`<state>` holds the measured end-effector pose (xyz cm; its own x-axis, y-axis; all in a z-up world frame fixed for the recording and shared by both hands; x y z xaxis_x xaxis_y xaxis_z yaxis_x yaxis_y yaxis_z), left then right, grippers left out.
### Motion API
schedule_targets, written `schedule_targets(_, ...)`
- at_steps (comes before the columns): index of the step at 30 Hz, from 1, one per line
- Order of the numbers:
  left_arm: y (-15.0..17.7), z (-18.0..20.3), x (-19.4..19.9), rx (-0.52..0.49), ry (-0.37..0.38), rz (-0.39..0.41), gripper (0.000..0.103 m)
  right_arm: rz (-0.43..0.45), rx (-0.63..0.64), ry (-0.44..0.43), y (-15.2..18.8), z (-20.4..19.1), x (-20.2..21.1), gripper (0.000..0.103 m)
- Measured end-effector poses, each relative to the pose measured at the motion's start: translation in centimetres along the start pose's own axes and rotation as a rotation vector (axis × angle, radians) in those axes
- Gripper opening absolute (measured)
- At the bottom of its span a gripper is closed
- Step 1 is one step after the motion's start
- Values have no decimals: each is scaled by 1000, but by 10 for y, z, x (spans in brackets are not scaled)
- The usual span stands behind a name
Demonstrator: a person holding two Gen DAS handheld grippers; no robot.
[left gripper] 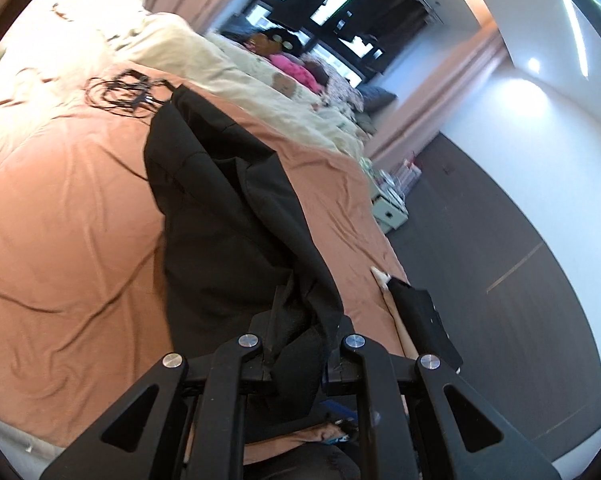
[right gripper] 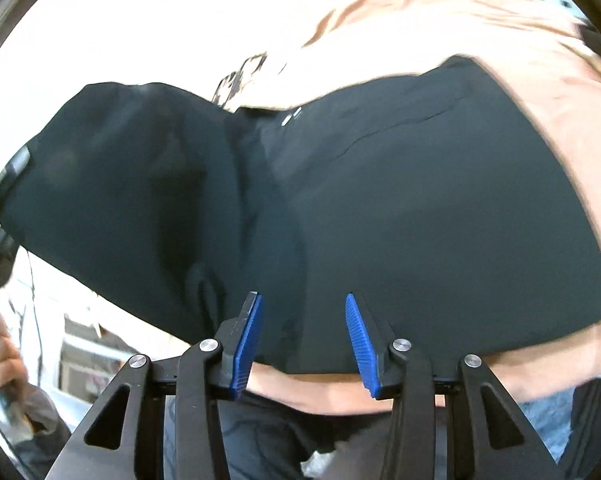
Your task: Fold large clothes
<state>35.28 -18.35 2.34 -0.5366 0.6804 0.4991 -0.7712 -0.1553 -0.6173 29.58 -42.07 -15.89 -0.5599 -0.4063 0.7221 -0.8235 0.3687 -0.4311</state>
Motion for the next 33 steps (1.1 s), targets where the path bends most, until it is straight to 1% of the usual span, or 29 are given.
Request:
schedule_targets(2, 4, 18, -16, -32, 2, -31, 13, 47, -48, 4, -1, 23, 22, 43)
schedule_targets(7, 16, 58, -61, -88, 15, -111, 13, 127, -149, 16, -4, 72, 63, 44)
schedule_targets(9, 27, 75, -80, -111, 18, -147, 13, 150, -188, 28, 1, 91, 77, 44)
schedule_targets(13, 51, 104, -136, -162, 24, -243, 13, 179, -237, 56, 14, 120, 101, 44)
schedule_targets(15, 71, 114, -168, -182, 7, -316, 13, 185, -252, 71, 21, 131, 109, 44)
schedule_targets(16, 83, 117, -185, -197, -18, -359, 13, 189, -263, 81, 25, 140, 116, 44)
schedule_targets(17, 92, 119, -194, -207, -30, -384, 14, 195, -278, 93, 29, 147, 120, 44)
schedule_targets(20, 114, 119, -213, -213, -52, -457, 21, 209, -329, 113, 38, 171, 131, 44)
schedule_targets(22, 120, 116, -212, -212, -59, -481, 22, 217, -357, 105, 42, 180, 133, 44)
schedule_targets(23, 121, 116, -208, -214, -60, -492, 25, 217, -366, 96, 42, 184, 134, 44)
schedule_targets(25, 116, 114, -198, -197, -45, -509, 34, 215, -374, 76, 42, 186, 133, 44)
schedule_targets(26, 112, 116, -189, -186, -23, -508, 43, 214, -370, 62, 40, 186, 132, 44)
schedule_targets(27, 108, 118, -184, -187, -13, -496, 56, 215, -360, 45, 37, 185, 135, 44)
schedule_targets(28, 103, 121, -175, -198, -16, -474, 64, 217, -348, 27, 37, 179, 134, 44)
schedule_targets(29, 100, 126, -166, -213, -26, -443, 77, 218, -335, 5, 36, 172, 132, 45)
schedule_targets(30, 96, 128, -159, -219, -29, -422, 83, 217, -329, -10, 33, 170, 129, 47)
schedule_targets(31, 93, 128, -151, -220, -28, -405, 83, 215, -321, -30, 32, 163, 126, 50)
schedule_targets(33, 87, 124, -135, -212, -34, -388, 83, 217, -310, -56, 32, 156, 122, 71)
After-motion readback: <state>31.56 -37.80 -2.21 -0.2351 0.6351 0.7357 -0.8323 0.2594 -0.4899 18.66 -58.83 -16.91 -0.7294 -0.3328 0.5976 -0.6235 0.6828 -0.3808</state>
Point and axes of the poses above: each gripper's, at about its wrist camera, not at the fingertips, and x roughly against the way its jaws point, z to its right, y to its underside, the point moved 3 cm from there along -x, roughly the way its jaws point
